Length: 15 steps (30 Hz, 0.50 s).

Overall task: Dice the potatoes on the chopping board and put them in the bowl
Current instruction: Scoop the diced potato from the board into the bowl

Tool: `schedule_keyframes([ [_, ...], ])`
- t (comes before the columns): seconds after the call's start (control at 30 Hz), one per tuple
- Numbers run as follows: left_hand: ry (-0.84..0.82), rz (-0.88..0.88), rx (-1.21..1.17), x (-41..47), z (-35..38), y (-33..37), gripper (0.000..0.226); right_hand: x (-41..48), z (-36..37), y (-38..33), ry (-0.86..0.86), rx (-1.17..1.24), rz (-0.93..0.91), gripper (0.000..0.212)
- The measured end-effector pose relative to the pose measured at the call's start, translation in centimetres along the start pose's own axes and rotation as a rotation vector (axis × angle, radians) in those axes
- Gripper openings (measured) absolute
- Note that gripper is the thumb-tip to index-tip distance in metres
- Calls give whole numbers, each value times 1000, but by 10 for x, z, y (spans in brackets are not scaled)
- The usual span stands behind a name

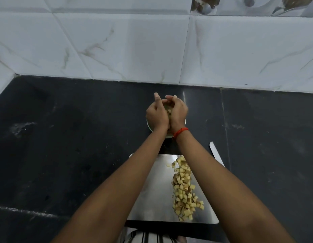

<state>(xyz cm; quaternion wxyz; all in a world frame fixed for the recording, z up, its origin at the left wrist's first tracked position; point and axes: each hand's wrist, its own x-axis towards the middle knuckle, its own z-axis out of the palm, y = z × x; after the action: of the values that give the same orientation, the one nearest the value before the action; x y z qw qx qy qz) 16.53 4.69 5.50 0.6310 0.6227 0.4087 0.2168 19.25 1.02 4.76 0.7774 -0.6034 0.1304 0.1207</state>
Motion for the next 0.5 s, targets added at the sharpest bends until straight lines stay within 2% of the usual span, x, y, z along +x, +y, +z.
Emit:
schedule_keyframes([
  [0.13, -1, 71, -26, 7, -3, -9, 50, 6, -1, -6, -5, -43, -136, 28],
  [0.3, 34, 186, -80, 16, -16, -13, 39, 15, -21, -6, 91, -304, -290, 25],
  [0.4, 56, 223, 39, 24, -31, -18, 25, 20, -39, -1, 144, -555, -391, 25],
  [0.5, 4, 309, 126, 30, -42, -26, 24, 22, -52, 5, 109, -680, -349, 24],
])
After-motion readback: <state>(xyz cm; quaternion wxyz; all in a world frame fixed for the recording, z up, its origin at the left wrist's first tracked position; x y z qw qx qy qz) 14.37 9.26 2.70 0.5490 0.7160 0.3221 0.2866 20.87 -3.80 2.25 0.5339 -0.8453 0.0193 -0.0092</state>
